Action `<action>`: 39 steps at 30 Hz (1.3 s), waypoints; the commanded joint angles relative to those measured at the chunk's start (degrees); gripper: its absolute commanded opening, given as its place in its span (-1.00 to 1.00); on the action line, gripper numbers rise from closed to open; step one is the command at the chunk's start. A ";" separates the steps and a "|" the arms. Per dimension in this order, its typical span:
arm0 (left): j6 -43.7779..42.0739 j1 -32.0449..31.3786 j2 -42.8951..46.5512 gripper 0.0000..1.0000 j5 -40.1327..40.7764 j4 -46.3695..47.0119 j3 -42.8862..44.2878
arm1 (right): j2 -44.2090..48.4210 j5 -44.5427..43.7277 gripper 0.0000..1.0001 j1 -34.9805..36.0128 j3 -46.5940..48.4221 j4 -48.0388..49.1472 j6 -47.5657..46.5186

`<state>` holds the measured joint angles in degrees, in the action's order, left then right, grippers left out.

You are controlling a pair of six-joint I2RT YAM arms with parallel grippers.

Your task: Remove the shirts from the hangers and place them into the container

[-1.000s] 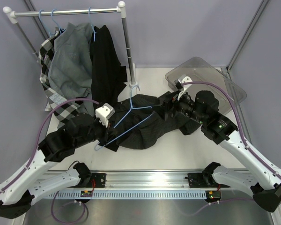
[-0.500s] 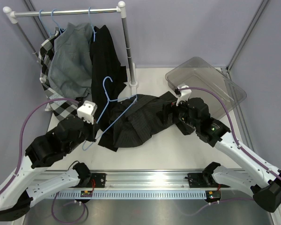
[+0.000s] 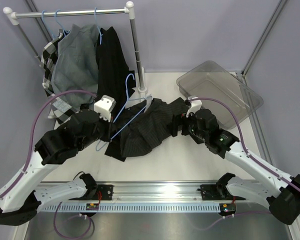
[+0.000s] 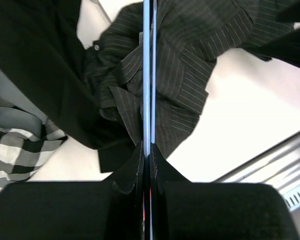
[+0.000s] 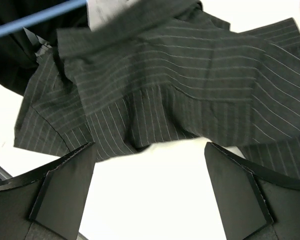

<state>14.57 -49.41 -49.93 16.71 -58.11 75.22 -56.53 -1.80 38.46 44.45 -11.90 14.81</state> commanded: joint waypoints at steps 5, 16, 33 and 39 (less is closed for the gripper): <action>2.83 0.01 2.73 -1.00 2.27 2.38 0.71 | -15.78 3.30 0.96 1.09 7.75 9.08 4.61; 4.50 -0.07 2.20 -1.00 0.34 4.14 -1.48 | -41.97 -1.18 0.82 6.45 23.40 13.48 8.65; 6.88 0.01 1.51 -1.00 13.86 5.90 -0.51 | -30.06 -13.66 -1.00 6.45 10.67 2.94 10.77; 6.53 0.01 -0.78 -1.00 20.55 8.87 0.36 | -18.45 -15.43 -1.00 6.37 3.55 -0.75 11.82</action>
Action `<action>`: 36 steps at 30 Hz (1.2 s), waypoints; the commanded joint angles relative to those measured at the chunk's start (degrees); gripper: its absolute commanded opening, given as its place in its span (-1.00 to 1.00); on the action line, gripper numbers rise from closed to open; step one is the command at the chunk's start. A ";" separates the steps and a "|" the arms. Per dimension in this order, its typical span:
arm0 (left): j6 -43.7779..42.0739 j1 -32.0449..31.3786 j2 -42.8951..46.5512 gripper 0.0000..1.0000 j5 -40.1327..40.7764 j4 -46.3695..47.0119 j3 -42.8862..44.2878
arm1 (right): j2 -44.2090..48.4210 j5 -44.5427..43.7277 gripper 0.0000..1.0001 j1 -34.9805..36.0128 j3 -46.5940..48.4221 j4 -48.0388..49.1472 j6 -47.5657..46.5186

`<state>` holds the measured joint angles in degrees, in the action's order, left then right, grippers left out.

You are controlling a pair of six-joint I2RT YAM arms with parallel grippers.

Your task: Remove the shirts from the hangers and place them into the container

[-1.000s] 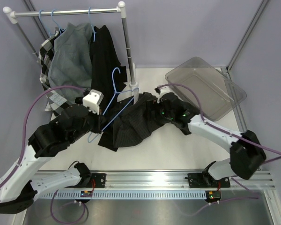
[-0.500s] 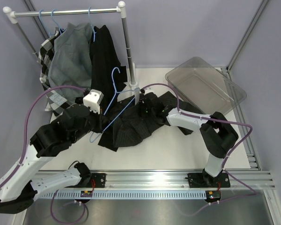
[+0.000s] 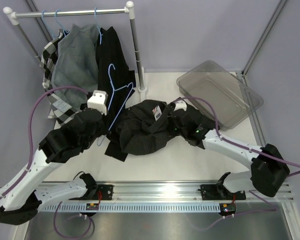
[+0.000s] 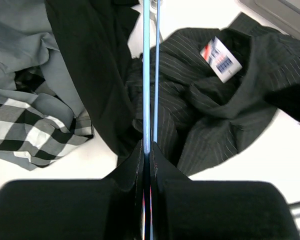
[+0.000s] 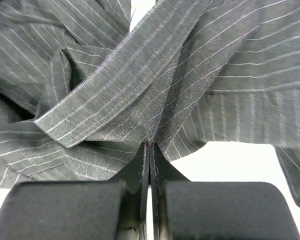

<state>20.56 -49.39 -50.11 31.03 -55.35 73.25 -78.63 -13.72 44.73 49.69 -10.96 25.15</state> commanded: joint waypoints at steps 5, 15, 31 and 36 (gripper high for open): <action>-1.91 1.04 -5.24 -1.00 10.54 10.52 7.33 | 5.59 -2.81 -1.00 0.09 -2.76 -1.87 1.57; -9.83 15.02 -22.20 -1.00 -2.01 17.12 25.17 | 6.64 0.18 -0.89 0.09 -3.37 -1.87 1.57; -18.00 23.81 -40.59 -1.00 -10.46 18.96 43.81 | 10.25 4.66 -0.14 0.09 -5.39 -0.99 0.26; -18.10 25.13 -44.19 -1.00 -12.74 19.41 45.40 | 11.65 4.49 0.31 0.09 -6.18 -1.17 -0.10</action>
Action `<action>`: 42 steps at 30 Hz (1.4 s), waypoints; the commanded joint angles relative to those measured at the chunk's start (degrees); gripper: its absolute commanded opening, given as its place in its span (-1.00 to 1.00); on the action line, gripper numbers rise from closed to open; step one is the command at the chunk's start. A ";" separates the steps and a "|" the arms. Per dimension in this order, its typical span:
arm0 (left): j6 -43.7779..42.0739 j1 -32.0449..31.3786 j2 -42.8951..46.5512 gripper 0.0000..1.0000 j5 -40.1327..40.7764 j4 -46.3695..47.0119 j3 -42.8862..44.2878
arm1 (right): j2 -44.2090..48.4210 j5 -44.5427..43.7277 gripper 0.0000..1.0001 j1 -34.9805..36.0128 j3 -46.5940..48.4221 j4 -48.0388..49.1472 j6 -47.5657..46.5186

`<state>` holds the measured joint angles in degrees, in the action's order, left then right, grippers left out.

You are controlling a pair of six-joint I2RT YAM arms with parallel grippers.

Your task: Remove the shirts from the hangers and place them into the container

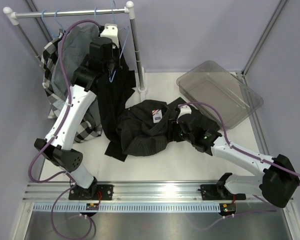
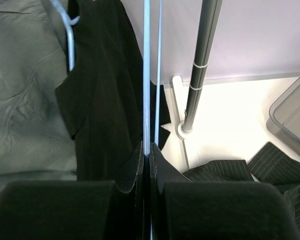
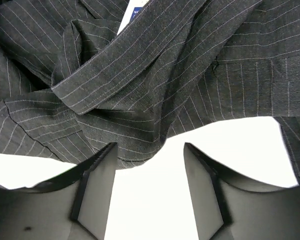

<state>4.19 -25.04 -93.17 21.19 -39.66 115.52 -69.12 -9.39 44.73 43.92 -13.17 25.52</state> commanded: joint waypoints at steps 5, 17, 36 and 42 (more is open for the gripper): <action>-1.37 1.13 -4.12 -1.00 -2.91 4.24 3.30 | 3.29 -0.10 0.54 0.09 -2.17 3.06 -0.64; 0.21 1.48 -1.77 -0.28 -2.82 4.94 -1.70 | 5.40 -0.46 0.88 0.18 -2.88 2.71 -0.82; 3.19 1.57 28.90 0.98 -6.51 5.55 -24.89 | -5.49 -17.77 0.99 -8.16 8.81 -11.97 5.15; 4.34 1.57 41.10 0.98 -7.48 7.14 -42.45 | -13.13 -16.72 0.99 -15.45 8.99 -7.76 7.00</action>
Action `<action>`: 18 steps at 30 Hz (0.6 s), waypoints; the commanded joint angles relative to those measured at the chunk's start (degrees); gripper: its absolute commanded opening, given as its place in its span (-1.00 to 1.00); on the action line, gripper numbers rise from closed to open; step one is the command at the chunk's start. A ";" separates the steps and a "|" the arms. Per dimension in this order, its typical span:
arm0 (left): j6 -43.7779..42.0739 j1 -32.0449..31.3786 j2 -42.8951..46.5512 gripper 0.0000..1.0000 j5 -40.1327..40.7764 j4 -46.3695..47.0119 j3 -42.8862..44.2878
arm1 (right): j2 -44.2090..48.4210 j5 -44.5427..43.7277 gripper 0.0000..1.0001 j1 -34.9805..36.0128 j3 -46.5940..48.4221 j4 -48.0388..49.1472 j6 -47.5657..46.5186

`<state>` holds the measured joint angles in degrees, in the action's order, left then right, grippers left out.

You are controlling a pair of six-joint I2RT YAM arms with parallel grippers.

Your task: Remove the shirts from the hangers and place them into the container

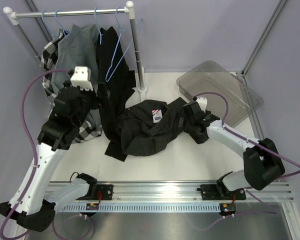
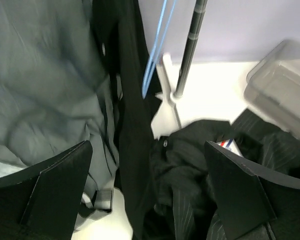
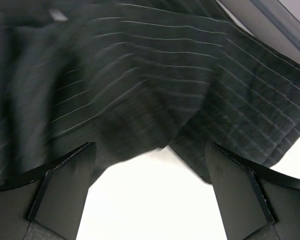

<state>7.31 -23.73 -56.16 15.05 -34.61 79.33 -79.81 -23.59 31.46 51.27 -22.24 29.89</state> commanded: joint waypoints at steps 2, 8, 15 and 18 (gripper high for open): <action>0.78 0.17 7.63 0.98 -0.99 4.72 -10.75 | -5.60 -0.42 0.99 -4.04 1.90 4.39 2.02; -1.07 0.26 17.83 0.98 2.34 11.05 -21.93 | -11.77 0.83 0.41 -4.74 3.93 9.14 -1.41; -1.42 0.26 19.42 0.98 4.11 12.11 -25.10 | -5.01 1.71 -1.00 -3.34 3.40 11.52 -10.09; -1.25 0.26 19.42 0.98 3.76 12.11 -25.19 | -0.88 1.62 -1.00 0.17 4.28 11.70 -14.31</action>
<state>6.46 -23.62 -36.80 17.76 -26.48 54.50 -86.21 -21.37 28.58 52.64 -14.22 21.54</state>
